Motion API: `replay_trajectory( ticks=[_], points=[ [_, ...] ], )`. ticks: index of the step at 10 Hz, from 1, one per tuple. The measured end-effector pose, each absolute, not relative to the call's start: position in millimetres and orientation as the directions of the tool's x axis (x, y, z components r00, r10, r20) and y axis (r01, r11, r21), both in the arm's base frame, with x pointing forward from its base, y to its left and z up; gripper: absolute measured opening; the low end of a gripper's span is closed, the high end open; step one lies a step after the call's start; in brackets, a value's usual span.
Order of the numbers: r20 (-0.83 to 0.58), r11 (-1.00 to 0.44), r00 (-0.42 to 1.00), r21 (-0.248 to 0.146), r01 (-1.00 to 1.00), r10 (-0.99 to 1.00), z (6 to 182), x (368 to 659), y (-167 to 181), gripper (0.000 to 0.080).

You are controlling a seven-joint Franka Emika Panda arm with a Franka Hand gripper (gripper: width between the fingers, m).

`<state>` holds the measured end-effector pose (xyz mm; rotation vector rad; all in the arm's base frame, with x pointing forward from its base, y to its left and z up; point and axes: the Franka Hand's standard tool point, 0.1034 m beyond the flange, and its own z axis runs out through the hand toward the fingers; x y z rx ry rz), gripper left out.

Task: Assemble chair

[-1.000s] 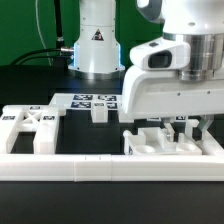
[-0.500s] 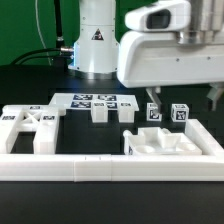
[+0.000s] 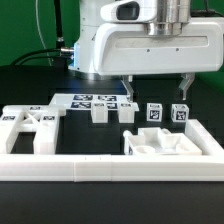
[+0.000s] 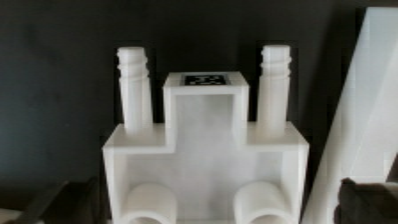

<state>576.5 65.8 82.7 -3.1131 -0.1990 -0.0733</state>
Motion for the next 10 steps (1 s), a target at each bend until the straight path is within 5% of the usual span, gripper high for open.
replay_trajectory(
  ticks=[5, 9, 10],
  points=[
    [0.003, -0.999, 1.000, -0.035, 0.017, 0.017, 45.5, 504.8, 35.7, 0.0648],
    [-0.038, -0.999, 0.999, -0.037, 0.021, 0.022, 42.4, 498.5, 35.9, 0.0648],
    [-0.154, -0.999, 0.988, -0.041, -0.002, 0.004, 42.0, 490.1, 37.4, 0.0648]
  ],
)
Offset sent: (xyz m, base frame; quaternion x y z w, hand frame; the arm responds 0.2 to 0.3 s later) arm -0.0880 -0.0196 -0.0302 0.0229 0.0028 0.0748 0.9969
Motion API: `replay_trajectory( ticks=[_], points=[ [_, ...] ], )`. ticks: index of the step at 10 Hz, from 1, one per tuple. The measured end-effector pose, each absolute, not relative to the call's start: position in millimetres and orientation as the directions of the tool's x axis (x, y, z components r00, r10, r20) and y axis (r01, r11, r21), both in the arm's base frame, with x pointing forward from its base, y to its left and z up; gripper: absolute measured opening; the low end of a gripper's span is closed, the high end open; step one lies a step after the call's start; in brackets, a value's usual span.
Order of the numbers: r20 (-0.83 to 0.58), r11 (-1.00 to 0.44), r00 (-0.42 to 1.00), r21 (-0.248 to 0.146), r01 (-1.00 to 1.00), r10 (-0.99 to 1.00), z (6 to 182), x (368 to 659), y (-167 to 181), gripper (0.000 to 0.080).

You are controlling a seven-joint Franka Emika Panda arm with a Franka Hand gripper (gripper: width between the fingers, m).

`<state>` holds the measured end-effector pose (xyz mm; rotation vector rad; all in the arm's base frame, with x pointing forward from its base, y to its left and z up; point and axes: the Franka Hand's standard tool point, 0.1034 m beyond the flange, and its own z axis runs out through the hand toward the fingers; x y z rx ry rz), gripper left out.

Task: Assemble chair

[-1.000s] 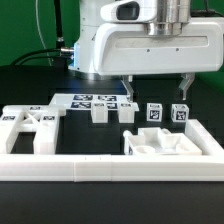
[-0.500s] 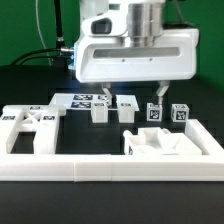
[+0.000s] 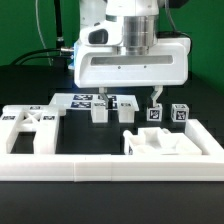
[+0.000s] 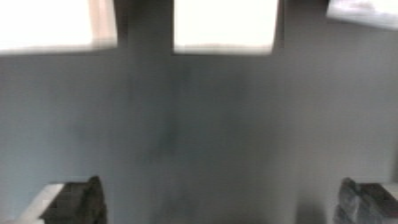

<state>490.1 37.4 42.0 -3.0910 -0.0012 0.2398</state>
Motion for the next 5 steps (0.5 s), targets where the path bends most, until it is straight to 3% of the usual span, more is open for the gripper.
replay_trajectory(
  ticks=[5],
  points=[
    [-0.457, -0.999, 0.890, -0.040, -0.034, -0.012, 39.5, 482.1, 42.8, 0.0648]
  ],
)
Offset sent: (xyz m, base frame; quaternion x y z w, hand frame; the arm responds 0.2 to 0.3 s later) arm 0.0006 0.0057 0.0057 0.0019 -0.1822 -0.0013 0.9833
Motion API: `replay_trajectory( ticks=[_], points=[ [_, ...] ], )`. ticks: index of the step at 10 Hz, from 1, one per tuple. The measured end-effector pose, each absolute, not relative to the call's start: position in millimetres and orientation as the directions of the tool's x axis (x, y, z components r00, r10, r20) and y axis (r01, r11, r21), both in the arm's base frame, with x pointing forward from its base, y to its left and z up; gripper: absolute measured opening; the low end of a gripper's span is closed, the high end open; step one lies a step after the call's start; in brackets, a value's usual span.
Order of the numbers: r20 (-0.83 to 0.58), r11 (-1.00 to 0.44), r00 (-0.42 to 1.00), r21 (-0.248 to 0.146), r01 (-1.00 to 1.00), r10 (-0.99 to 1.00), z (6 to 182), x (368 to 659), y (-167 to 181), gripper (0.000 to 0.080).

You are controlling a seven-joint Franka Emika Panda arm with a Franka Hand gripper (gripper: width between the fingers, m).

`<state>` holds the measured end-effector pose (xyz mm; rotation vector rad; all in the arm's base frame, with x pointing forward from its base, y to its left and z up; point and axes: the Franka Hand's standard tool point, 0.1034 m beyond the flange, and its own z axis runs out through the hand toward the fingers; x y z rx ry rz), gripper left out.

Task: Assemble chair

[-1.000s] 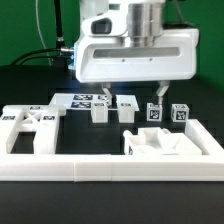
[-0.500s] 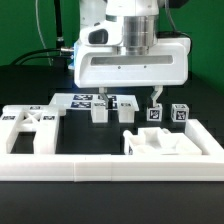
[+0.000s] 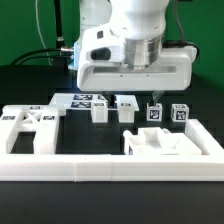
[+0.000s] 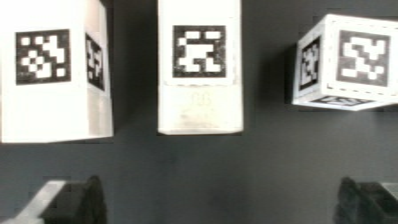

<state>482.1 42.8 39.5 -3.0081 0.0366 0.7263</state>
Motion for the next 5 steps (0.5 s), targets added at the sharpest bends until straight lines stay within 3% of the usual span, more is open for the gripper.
replay_trajectory(
  ticks=[5],
  points=[
    [-0.700, -0.998, 0.714, -0.055, -0.013, 0.029, 35.6, 472.7, 34.0, 0.0648]
  ],
)
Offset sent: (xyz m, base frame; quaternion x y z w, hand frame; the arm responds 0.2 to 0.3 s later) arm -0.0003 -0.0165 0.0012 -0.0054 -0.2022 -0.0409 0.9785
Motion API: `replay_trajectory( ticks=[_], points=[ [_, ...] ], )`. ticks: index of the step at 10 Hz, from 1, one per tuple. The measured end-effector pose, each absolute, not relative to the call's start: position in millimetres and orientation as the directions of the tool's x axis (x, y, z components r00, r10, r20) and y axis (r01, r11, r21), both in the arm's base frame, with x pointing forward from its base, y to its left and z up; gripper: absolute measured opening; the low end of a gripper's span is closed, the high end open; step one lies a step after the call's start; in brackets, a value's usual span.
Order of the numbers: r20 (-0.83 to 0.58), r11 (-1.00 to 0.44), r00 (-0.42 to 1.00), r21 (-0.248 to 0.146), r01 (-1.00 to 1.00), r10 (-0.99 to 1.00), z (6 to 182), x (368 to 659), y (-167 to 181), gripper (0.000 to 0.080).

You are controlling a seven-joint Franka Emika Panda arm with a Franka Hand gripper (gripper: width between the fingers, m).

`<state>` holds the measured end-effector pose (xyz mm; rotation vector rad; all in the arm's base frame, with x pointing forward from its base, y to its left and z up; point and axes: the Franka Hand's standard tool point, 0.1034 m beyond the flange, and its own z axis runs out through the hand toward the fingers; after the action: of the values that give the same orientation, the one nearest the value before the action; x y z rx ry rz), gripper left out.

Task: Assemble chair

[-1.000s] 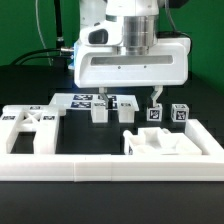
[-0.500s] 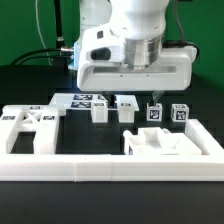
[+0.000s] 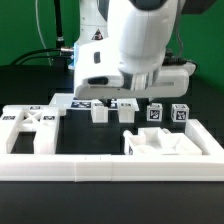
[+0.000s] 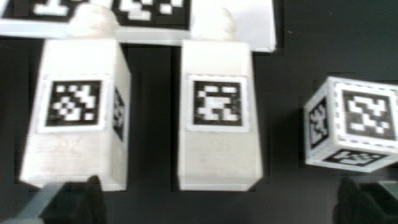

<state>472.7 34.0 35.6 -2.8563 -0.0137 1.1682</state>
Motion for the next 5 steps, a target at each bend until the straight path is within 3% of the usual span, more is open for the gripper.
replay_trajectory(
  ticks=[2, 5],
  points=[
    [-0.806, -0.998, 0.591, -0.058, -0.014, 0.039, 34.5, 463.7, 35.5, 0.0648],
    [-0.818, -0.998, 0.574, -0.057, -0.013, 0.039, 26.3, 465.7, 36.5, 0.0648]
  ],
)
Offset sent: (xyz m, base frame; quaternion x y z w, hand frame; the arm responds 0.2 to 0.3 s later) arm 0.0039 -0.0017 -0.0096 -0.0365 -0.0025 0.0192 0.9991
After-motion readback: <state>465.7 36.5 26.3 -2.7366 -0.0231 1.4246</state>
